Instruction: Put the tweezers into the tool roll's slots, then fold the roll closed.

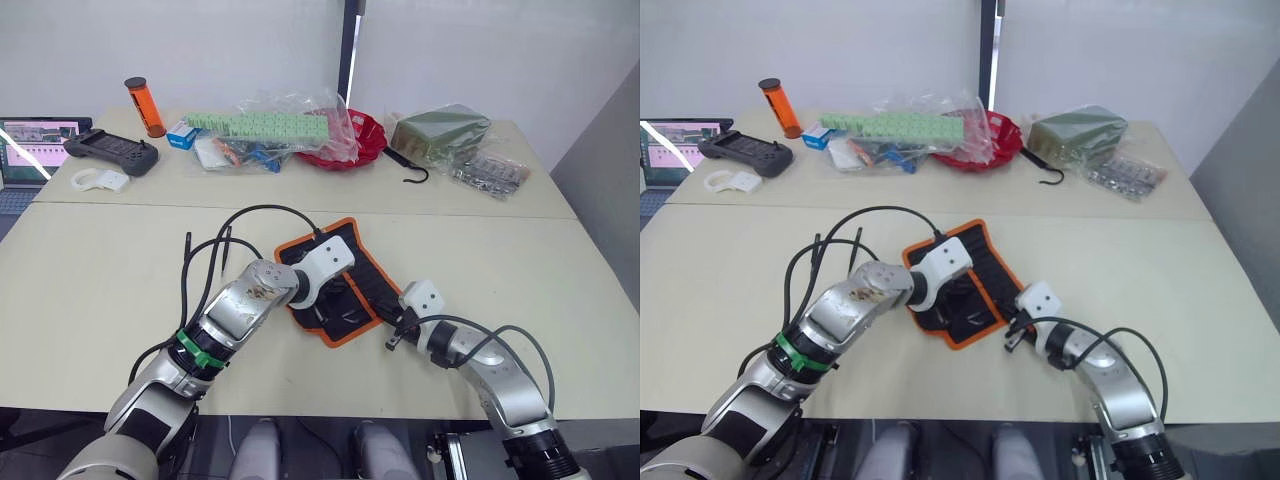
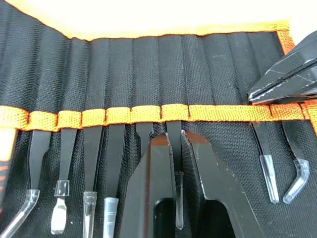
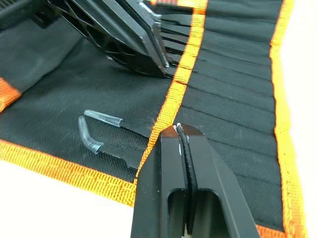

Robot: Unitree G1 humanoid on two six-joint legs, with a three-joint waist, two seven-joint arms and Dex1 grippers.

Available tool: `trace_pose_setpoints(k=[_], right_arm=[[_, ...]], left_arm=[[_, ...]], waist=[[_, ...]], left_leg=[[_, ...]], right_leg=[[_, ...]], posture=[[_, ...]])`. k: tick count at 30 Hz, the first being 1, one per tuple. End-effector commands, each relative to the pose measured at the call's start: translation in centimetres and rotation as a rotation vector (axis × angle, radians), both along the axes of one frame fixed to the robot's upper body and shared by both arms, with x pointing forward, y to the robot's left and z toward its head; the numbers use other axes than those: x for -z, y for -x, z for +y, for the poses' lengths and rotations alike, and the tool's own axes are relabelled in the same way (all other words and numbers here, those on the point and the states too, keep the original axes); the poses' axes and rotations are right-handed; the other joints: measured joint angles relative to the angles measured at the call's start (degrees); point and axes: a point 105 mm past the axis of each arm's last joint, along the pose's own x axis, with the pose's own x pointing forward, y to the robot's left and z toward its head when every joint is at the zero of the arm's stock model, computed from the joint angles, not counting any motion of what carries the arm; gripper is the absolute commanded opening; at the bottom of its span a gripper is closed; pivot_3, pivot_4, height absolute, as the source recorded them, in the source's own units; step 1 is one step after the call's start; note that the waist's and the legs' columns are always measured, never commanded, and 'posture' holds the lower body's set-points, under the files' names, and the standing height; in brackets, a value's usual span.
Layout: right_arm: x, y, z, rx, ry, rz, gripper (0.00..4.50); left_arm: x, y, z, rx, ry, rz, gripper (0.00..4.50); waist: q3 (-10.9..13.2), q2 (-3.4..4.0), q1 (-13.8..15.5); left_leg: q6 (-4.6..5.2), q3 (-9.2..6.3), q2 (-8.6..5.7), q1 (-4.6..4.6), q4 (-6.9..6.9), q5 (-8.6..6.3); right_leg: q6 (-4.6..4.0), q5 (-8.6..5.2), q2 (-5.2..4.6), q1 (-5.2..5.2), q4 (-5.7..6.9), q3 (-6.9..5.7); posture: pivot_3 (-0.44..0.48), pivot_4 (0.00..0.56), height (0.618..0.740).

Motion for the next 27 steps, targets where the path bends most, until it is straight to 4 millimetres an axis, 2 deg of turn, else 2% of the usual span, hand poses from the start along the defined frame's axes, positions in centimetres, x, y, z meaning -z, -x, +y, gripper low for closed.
trace_pose_setpoints(k=[1,3,5,8,11,14,16,20,25,27], right_arm=[[1.8,0.8,0.5,-0.024,0.021,0.08,0.0],[1.9,0.8,0.5,-0.025,0.021,0.081,0.0],[1.9,0.7,0.6,-0.028,0.021,0.081,0.0],[1.9,0.6,0.7,-0.031,0.02,0.081,0.0],[2.0,0.6,0.8,-0.034,0.019,0.082,0.0],[2.1,0.7,0.9,-0.039,0.019,0.083,0.0],[2.2,0.7,1.0,-0.04,0.02,0.085,0.0],[2.5,0.6,1.2,-0.056,0.025,0.091,0.0],[2.3,-0.1,1.7,-0.084,0.03,0.081,0.0],[2.3,-0.4,1.6,-0.088,0.032,0.077,0.0]], left_arm=[[-2.0,-0.2,0.1,0.022,0.035,-0.055,0.01],[-2.2,-0.1,0.7,0.017,0.049,-0.027,0.84],[-2.5,0.0,1.3,0.01,0.054,-0.021,1.44],[-3.1,0.1,2.2,-0.004,0.067,-0.008,2.57],[-3.8,0.3,3.2,-0.02,0.088,0.001,3.44],[-5.1,0.2,4.9,-0.057,0.129,-0.003,4.43],[-5.9,0.1,6.2,-0.089,0.156,-0.013,4.43],[-8.4,-1.1,10.3,-0.221,0.244,-0.077,4.43],[-10.7,-1.4,16.7,-0.44,0.329,-0.201,4.43],[-10.7,-0.8,19.9,-0.554,0.324,-0.266,4.43]], waist=[[0.0,0.0,0.01],[0.0,0.0,-0.03],[-0.01,0.02,-0.31],[-0.01,0.02,-0.53],[-0.01,0.02,-0.7],[-0.01,0.02,-0.85],[-0.01,0.02,-0.9],[-0.01,0.03,-1.04],[-0.01,0.02,-1.3],[-0.02,0.02,-1.46]], left_leg=[[0.0,0.0,0.0,0.0,0.0,0.0],[0.0,0.0,0.0,0.01,-0.02,0.0],[0.0,-0.01,0.02,0.01,-0.04,0.0],[0.0,-0.02,0.02,0.02,-0.07,0.0],[0.0,-0.02,0.02,0.02,-0.07,0.0],[0.0,-0.03,0.04,0.03,-0.08,0.0],[0.0,-0.03,0.05,0.04,-0.09,0.0],[0.0,-0.03,0.07,0.08,-0.12,0.0],[0.0,0.0,0.15,0.19,-0.13,0.0],[0.0,0.01,0.17,0.25,-0.19,0.0]], right_leg=[[0.01,0.0,0.0,0.0,0.0,0.0],[0.01,-0.01,0.01,0.0,0.0,0.0],[0.0,0.0,0.01,-0.01,0.0,0.0],[0.0,0.0,0.01,-0.01,0.0,-0.01],[0.0,-0.01,0.01,0.0,0.0,-0.01],[0.0,0.0,0.03,-0.01,0.01,-0.01],[-0.01,0.0,0.03,-0.01,0.01,-0.02],[-0.02,0.0,0.04,-0.01,0.01,-0.02],[-0.01,0.0,0.09,0.02,0.02,-0.01],[-0.06,0.02,0.09,0.05,0.03,0.0]], posture=[[0.0,0.15,0.74],[0.0,0.15,0.74],[0.0,0.15,0.74],[0.0,0.15,0.74],[0.0,0.15,0.74],[0.0,0.15,0.74],[0.0,0.15,0.74],[0.0,0.15,0.74],[0.0,0.15,0.74],[0.0,0.15,0.74]])
